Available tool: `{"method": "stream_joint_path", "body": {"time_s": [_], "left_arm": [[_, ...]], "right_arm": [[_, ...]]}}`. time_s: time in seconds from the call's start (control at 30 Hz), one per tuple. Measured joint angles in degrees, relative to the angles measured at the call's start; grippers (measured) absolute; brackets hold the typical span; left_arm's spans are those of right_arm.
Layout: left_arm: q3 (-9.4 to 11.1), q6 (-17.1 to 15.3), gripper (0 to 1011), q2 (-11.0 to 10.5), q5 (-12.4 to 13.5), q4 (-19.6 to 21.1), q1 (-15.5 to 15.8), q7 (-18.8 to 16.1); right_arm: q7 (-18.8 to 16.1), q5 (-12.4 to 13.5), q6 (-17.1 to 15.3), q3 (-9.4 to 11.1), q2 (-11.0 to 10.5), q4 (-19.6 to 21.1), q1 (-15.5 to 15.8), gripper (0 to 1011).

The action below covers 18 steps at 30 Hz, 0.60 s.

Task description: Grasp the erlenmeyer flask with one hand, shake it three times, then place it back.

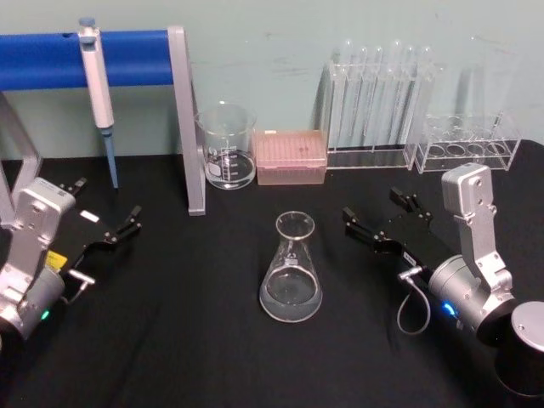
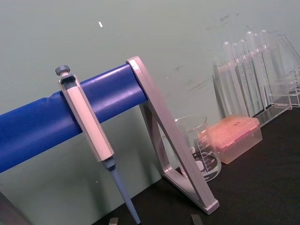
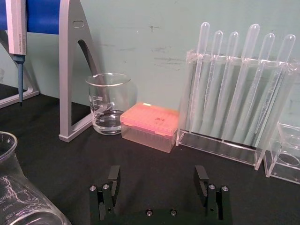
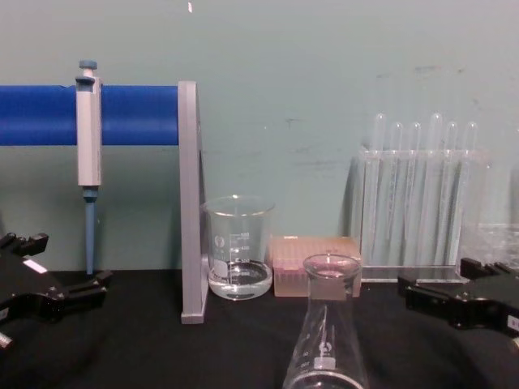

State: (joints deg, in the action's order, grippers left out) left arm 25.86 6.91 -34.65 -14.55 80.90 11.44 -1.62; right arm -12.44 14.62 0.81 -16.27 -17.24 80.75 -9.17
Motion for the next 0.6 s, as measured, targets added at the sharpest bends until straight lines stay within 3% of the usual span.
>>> {"method": "stream_joint_path", "body": {"time_s": [0.6], "left_arm": [[0.0, 0.0, 1001, 0.0, 0.0, 0.0, 0.0, 0.0]], "right_arm": [[0.0, 0.0, 0.0, 0.0, 0.0, 0.0, 0.0, 1000]]}}
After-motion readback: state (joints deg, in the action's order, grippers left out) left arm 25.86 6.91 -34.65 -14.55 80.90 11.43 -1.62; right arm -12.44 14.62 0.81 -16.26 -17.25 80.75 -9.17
